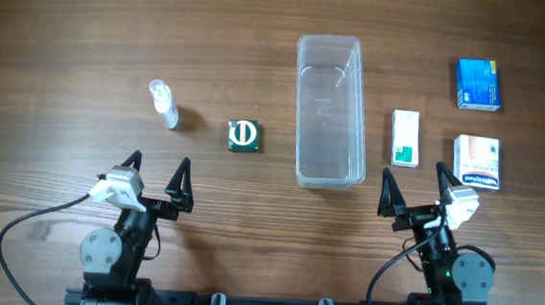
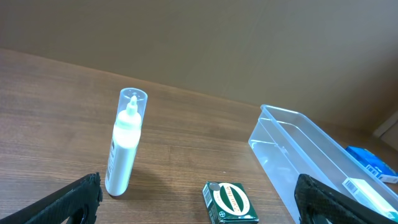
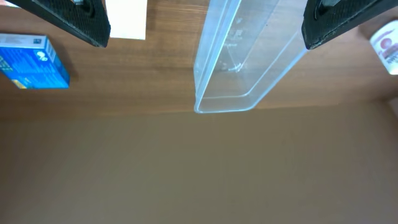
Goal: Pack container
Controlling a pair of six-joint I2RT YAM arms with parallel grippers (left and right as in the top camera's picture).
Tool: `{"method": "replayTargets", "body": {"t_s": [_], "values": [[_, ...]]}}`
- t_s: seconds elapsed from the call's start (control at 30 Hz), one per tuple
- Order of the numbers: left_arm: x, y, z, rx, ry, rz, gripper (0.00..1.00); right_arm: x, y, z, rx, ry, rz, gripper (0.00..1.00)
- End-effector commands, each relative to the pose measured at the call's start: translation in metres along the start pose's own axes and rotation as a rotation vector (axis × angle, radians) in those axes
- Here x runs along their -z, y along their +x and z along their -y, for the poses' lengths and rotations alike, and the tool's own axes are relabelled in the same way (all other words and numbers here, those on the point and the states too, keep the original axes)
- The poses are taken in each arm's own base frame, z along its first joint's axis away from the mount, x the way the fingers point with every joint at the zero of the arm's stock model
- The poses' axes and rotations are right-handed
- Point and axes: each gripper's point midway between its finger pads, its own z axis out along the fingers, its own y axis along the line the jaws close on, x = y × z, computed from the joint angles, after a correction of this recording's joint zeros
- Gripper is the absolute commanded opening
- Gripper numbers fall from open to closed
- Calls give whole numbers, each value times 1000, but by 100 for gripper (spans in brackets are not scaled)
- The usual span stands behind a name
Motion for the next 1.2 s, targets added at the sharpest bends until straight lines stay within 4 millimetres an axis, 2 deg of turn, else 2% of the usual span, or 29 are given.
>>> {"method": "replayTargets", "body": {"t_s": [0.0,0.07,0.13,0.23,0.33,0.43,0.5,0.57,0.67,0.83,0.93,1.0,1.07,1.1,1.17], "values": [[0,1,0,-11,3,-3,100,1,-9,-4,-71,-25,36,100],[0,1,0,-11,3,-3,100,2,-23,-7,-98,-40,93,100],[0,1,0,-11,3,-3,100,7,-52,-17,-153,-101,205,100],[0,1,0,-11,3,-3,100,24,-98,-37,-84,-203,392,100],[0,1,0,-11,3,-2,100,43,-136,-47,69,-204,542,100],[0,1,0,-11,3,-2,100,50,-171,-45,180,-124,592,100],[0,1,0,-11,3,-3,100,45,-192,-38,228,-49,571,100],[0,1,0,-11,3,-3,100,29,-211,-34,270,-4,494,100],[0,1,0,-11,3,-3,100,-18,-228,-22,299,44,287,100],[0,1,0,-11,3,-2,100,-87,-255,14,326,166,-13,100],[0,1,0,-11,3,-2,100,-122,-270,49,328,212,-193,100],[0,1,0,-11,3,-2,100,-137,-271,70,315,190,-289,100],[0,1,0,-11,3,-3,100,-149,-265,102,279,212,-375,100],[0,1,0,-11,3,-2,100,-157,-256,127,244,241,-421,100],[0,1,0,-11,3,-2,100,-168,-239,146,219,253,-461,100]]}}
